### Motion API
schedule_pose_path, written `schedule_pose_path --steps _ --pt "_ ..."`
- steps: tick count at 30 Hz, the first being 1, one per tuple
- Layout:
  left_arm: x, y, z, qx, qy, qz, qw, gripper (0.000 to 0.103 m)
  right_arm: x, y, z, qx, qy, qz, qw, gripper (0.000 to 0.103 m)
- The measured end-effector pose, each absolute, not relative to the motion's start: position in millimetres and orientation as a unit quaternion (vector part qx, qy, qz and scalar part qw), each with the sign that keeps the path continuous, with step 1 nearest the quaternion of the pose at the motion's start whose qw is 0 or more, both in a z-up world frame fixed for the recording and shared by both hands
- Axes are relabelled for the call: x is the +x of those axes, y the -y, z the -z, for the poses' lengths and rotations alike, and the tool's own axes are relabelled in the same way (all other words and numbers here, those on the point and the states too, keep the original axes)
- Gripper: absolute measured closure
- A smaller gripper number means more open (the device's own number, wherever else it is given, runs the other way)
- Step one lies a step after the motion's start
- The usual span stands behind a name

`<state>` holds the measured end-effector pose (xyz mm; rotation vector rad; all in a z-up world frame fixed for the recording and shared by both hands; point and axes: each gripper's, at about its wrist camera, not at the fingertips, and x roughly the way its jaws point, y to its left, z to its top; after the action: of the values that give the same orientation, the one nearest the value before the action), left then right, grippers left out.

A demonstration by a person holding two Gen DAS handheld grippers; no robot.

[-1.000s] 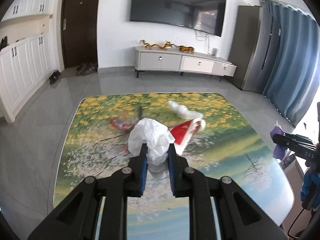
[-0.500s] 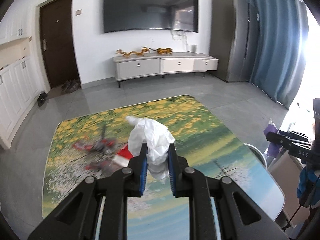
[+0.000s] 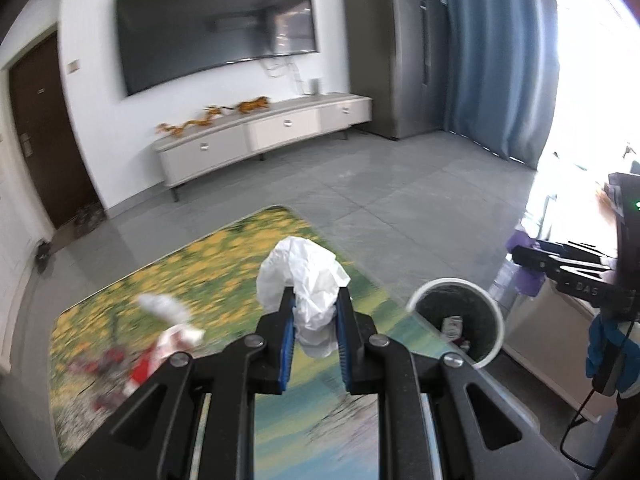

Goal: Collect trash
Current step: 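Carry both items over the bin and open both tools to drop them, then move both open tools back over the table toward the remaining bags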

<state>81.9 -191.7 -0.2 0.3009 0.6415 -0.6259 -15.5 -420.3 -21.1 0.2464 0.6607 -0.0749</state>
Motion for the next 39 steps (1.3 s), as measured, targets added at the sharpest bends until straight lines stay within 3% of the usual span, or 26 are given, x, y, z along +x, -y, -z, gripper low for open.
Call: schedule_pose_path --steps 9,18,22,26,27,39 --pt "97.8 313.6 45.0 0.155 -0.366 0.379 0.836 0.086 -8.9 490.0 63.2 0.149 -0.349 0.076 0.922 0.069" --pt "120.3 380.3 87.4 0.125 -0.420 0.407 0.801 0.083 10.0 537.9 116.8 0.184 -0.381 0.094 0.901 0.068" --pt "125.0 395.6 99.7 0.107 -0.436 0.418 0.790 0.080 16.6 547.9 132.0 0.191 -0.390 0.100 0.895 0.064" --pt "128.8 403.0 105.4 0.079 -0.452 0.433 0.776 0.054 15.5 554.5 139.8 0.197 -0.393 0.112 0.891 0.051" --pt "130.5 404.3 104.3 0.075 -0.453 0.436 0.774 0.053 14.0 556.0 139.9 0.198 -0.394 0.114 0.890 0.051" --pt "114.7 361.9 70.3 0.080 -0.414 0.402 0.813 0.052 -11.5 543.9 98.0 0.187 -0.370 0.129 0.901 0.047"
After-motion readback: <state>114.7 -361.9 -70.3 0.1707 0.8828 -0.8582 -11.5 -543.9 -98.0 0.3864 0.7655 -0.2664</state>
